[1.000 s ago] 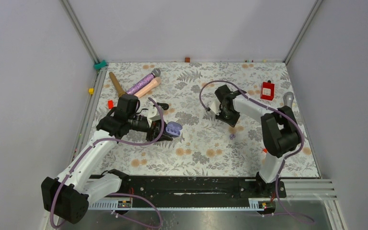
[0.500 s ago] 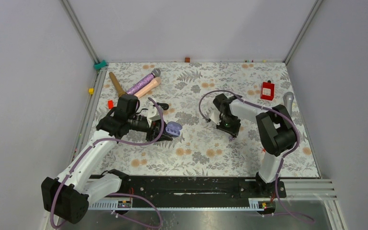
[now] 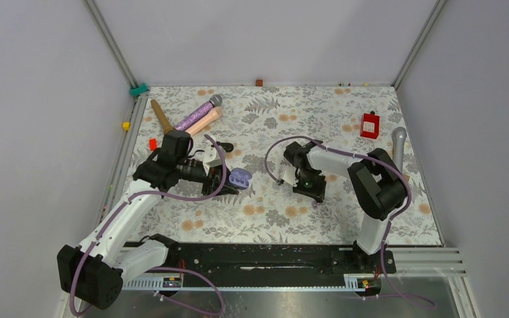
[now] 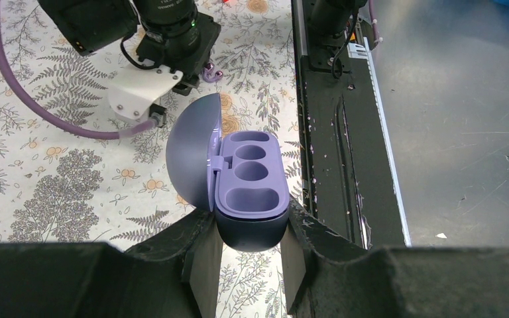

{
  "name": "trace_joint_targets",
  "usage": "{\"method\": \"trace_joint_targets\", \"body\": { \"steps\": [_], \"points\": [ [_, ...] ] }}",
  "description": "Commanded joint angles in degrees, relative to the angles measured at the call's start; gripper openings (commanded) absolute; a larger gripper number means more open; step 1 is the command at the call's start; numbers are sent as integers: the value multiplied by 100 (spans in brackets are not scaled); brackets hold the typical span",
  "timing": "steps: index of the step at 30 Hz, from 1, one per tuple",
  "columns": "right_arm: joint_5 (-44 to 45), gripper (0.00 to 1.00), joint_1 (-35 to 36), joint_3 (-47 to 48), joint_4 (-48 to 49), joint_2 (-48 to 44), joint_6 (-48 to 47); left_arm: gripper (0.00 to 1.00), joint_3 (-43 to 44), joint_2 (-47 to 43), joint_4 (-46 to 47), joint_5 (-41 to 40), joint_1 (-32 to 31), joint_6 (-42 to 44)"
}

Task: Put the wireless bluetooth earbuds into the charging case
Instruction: Pick up the earbud from the center of the board.

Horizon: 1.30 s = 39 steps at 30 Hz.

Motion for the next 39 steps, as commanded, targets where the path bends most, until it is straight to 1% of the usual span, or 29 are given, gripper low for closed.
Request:
{"method": "trace_joint_targets", "body": {
  "steps": [1, 9, 17, 21, 27, 31, 37, 39],
  "points": [
    [-27, 22, 120, -136, -470, -331, 30, 0, -34, -133, 228, 328, 45, 41],
    [-244, 22, 318, -273, -655, -466, 69, 0, -43, -127, 225, 353, 65, 53],
    [-625, 21, 760, -222, -807, -694, 110, 0, -43, -126, 228, 348, 90, 49],
    [-770, 21, 906, -179, -884, -619, 117, 0, -43, -108, 228, 350, 100, 49],
    [-720, 22, 997, -123, -776, -313, 125, 0, -43, -100, 227, 329, 109, 53],
    [-418, 21, 1003, -72, -616, -324, 125, 0, -42, -58, 228, 313, 117, 70],
    [-367, 22, 1000, 75, -580, -161, -9, 0, -34, 10, 228, 298, 122, 72],
    [-191, 23, 999, 102, -541, -131, -67, 0, -32, 22, 228, 279, 118, 67]
  ]
}}
